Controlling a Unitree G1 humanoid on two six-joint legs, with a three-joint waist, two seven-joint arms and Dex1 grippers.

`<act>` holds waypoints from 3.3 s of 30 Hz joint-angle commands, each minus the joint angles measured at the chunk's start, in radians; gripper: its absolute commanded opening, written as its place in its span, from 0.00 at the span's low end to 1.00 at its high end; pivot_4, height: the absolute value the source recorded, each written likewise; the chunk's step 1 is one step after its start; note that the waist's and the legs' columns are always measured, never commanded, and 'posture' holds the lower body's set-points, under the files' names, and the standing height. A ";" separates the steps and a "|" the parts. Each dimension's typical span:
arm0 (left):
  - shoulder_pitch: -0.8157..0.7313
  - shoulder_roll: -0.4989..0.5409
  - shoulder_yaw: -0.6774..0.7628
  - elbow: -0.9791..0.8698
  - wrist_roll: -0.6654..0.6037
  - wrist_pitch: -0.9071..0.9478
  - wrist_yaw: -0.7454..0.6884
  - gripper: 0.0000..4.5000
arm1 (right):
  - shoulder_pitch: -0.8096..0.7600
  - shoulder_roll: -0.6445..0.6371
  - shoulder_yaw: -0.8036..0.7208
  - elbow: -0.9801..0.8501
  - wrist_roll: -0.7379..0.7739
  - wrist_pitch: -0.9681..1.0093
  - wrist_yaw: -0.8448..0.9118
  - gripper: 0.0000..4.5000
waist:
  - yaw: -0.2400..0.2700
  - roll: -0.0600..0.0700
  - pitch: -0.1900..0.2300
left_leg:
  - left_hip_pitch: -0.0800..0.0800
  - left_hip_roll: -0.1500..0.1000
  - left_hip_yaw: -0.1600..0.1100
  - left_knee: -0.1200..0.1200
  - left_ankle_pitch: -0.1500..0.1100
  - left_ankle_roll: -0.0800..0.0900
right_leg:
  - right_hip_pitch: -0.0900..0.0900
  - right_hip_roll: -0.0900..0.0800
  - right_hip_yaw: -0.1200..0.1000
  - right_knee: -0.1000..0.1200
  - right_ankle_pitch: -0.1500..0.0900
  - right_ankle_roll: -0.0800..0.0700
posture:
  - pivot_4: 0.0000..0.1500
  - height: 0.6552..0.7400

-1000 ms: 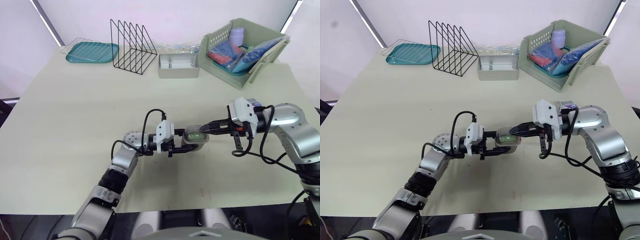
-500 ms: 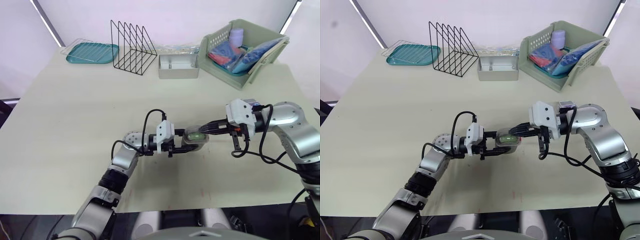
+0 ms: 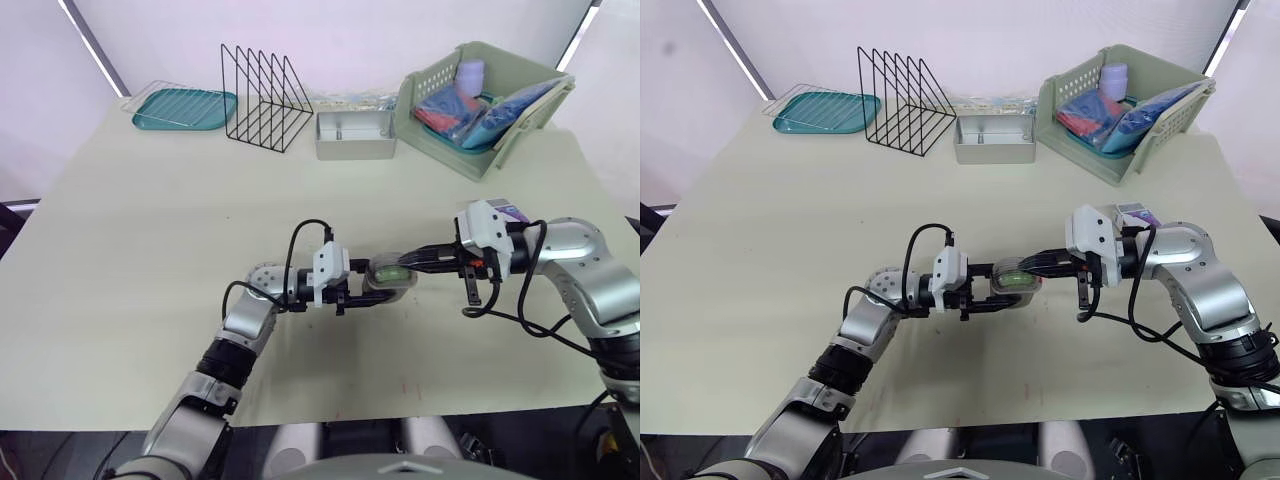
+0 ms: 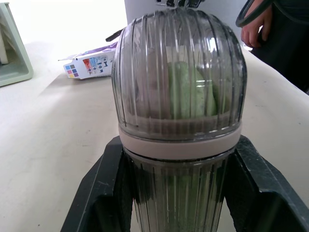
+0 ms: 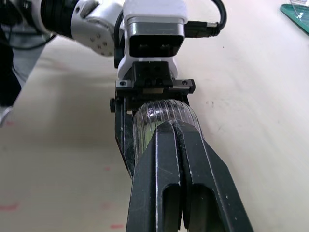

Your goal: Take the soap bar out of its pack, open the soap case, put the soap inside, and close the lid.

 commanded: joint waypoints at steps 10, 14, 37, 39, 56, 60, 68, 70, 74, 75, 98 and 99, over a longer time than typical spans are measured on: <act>0.010 0.021 0.011 0.004 0.014 0.001 0.003 0.42 | 0.003 0.010 -0.074 0.063 0.073 -0.052 0.043 0.23 | 0.000 0.000 0.001 | -0.001 0.000 0.000 0.000 0.000 0.000 | -0.001 0.000 0.000 0.000 0.000 0.000 | 1.00 1.00; 0.012 0.021 0.011 0.003 0.015 -0.001 0.004 0.42 | 0.040 0.002 -0.103 0.105 0.074 -0.131 0.104 0.60 | 0.000 0.000 0.001 | -0.001 0.000 0.000 -0.001 0.000 0.000 | -0.001 0.000 0.000 -0.001 0.000 0.000 | 1.00 1.00; -0.012 0.099 0.076 -0.274 -0.359 0.892 0.091 0.42 | 0.080 0.048 -0.100 0.198 0.066 -0.297 0.161 0.98 | -0.005 0.000 0.008 | -0.002 0.000 -0.002 -0.001 0.000 0.000 | -0.001 0.001 0.000 -0.001 0.000 0.000 | 1.00 1.00; -0.026 0.115 0.077 -0.288 -0.392 1.017 0.117 0.42 | 0.083 0.052 -0.096 0.196 0.063 -0.300 0.161 0.98 | -0.004 0.000 0.009 | -0.002 0.000 -0.002 -0.001 0.000 0.000 | -0.001 0.001 -0.001 -0.001 0.000 0.000 | 1.00 1.00; -0.246 -0.054 0.327 0.102 -0.427 1.676 0.516 0.42 | 0.095 0.076 -0.082 0.210 0.025 -0.333 0.161 0.98 | 0.001 -0.001 0.009 | -0.002 -0.002 -0.005 -0.001 0.002 -0.003 | -0.001 0.000 -0.002 -0.001 -0.001 0.002 | 1.00 1.00; -0.266 -0.045 0.315 0.139 -0.412 1.641 0.524 0.85 | 0.093 0.080 -0.081 0.213 0.018 -0.334 0.160 1.00 | 0.004 0.000 0.007 | -0.001 -0.002 -0.004 -0.001 0.004 -0.007 | 0.000 -0.001 -0.002 -0.001 -0.001 0.002 | 1.00 1.00; -0.242 0.042 0.224 0.041 -0.422 1.578 0.453 0.99 | 0.094 0.086 -0.079 0.218 0.009 -0.334 0.156 1.00 | -0.004 0.001 0.006 | 0.001 -0.002 -0.005 -0.002 0.004 -0.008 | 0.001 0.000 -0.002 0.001 -0.002 0.004 | 1.00 1.00; -0.227 0.074 0.194 0.002 -0.423 1.554 0.429 0.99 | 0.095 0.087 -0.078 0.219 0.007 -0.335 0.156 1.00 | -0.007 0.001 0.006 | 0.001 -0.001 -0.005 -0.003 0.004 -0.008 | 0.000 0.000 -0.002 0.001 -0.001 0.002 | 1.00 1.00; -0.199 0.166 0.138 -0.091 -0.414 1.465 0.369 0.99 | 0.087 0.092 -0.081 0.235 0.001 -0.336 0.153 1.00 | -0.024 0.000 0.006 | 0.000 0.000 -0.005 -0.004 0.004 -0.008 | 0.000 0.001 -0.001 0.001 -0.001 0.001 | 1.00 1.00; -0.194 0.178 0.150 -0.099 -0.420 1.438 0.357 0.99 | 0.084 0.093 -0.083 0.241 -0.001 -0.337 0.152 1.00 | -0.029 0.001 0.006 | 0.001 0.000 -0.005 -0.005 0.004 -0.008 | -0.001 0.001 -0.001 0.001 -0.001 0.001 | 1.00 1.00; 0.138 0.306 0.280 -0.278 -0.159 0.351 0.217 0.99 | 0.148 0.092 -0.152 0.355 -0.050 -0.361 0.006 1.00 | 0.002 0.000 0.008 | -0.019 0.001 -0.005 -0.004 0.004 -0.007 | -0.023 -0.001 0.002 0.003 -0.001 0.000 | 1.00 1.00; 0.154 0.309 0.285 -0.285 -0.154 0.341 0.212 0.99 | 0.150 0.093 -0.153 0.358 -0.053 -0.367 0.000 1.00 | 0.001 0.000 0.008 | -0.019 0.000 -0.005 -0.004 0.004 -0.007 | -0.023 -0.001 0.002 0.003 0.000 0.000 | 1.00 1.00</act>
